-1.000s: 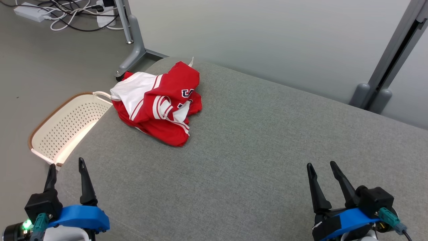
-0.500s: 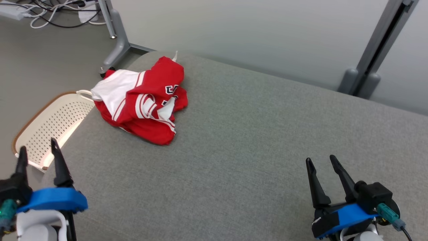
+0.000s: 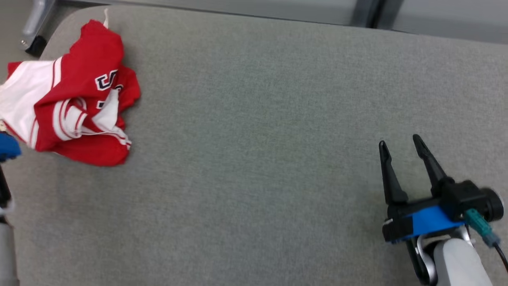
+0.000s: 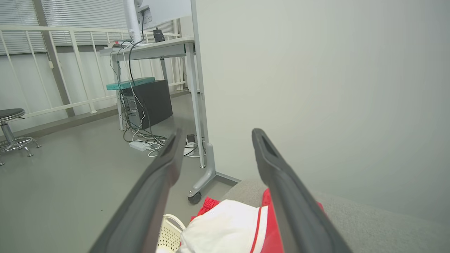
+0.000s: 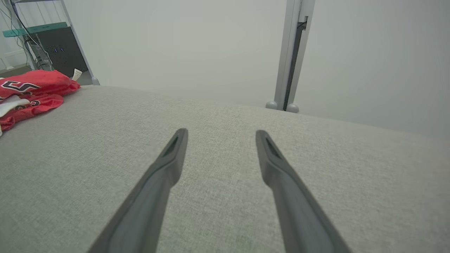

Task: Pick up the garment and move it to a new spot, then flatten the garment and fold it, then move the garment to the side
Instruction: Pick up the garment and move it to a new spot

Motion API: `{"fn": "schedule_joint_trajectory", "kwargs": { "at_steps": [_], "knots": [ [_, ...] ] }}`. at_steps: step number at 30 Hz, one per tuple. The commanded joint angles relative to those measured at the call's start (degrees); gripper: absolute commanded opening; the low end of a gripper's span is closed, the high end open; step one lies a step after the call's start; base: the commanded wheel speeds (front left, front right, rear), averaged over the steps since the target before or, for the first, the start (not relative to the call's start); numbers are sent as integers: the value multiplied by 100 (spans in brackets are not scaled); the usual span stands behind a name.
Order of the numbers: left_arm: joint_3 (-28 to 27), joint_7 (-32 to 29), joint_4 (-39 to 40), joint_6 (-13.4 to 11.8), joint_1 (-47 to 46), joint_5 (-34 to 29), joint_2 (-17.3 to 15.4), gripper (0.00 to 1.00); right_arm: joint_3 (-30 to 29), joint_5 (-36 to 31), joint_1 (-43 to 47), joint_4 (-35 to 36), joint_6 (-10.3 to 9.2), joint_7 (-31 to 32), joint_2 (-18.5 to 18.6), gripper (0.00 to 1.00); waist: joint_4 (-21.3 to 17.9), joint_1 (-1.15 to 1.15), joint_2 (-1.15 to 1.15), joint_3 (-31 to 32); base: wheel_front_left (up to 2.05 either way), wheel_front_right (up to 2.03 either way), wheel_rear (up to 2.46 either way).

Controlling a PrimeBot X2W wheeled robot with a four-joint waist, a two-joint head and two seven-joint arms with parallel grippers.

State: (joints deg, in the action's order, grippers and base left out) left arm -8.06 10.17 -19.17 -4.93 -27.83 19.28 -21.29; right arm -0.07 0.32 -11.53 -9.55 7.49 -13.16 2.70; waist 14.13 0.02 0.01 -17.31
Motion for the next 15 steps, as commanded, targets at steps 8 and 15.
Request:
{"fn": "schedule_joint_trajectory", "kwargs": {
  "at_steps": [8, 15],
  "knots": [
    [144, -414, -1190, 317, -1105, 101, -406, 100, -105, -219, -123, 654, 1, 229, 32, 100, -394, -2, -1, -589, 0, 0, 0],
    [475, -1260, -2425, 820, -1584, 270, -411, 100, -131, -226, -120, 868, 1, 317, 34, 100, -479, -2, -1, -709, 0, 0, 0]
  ]
}}
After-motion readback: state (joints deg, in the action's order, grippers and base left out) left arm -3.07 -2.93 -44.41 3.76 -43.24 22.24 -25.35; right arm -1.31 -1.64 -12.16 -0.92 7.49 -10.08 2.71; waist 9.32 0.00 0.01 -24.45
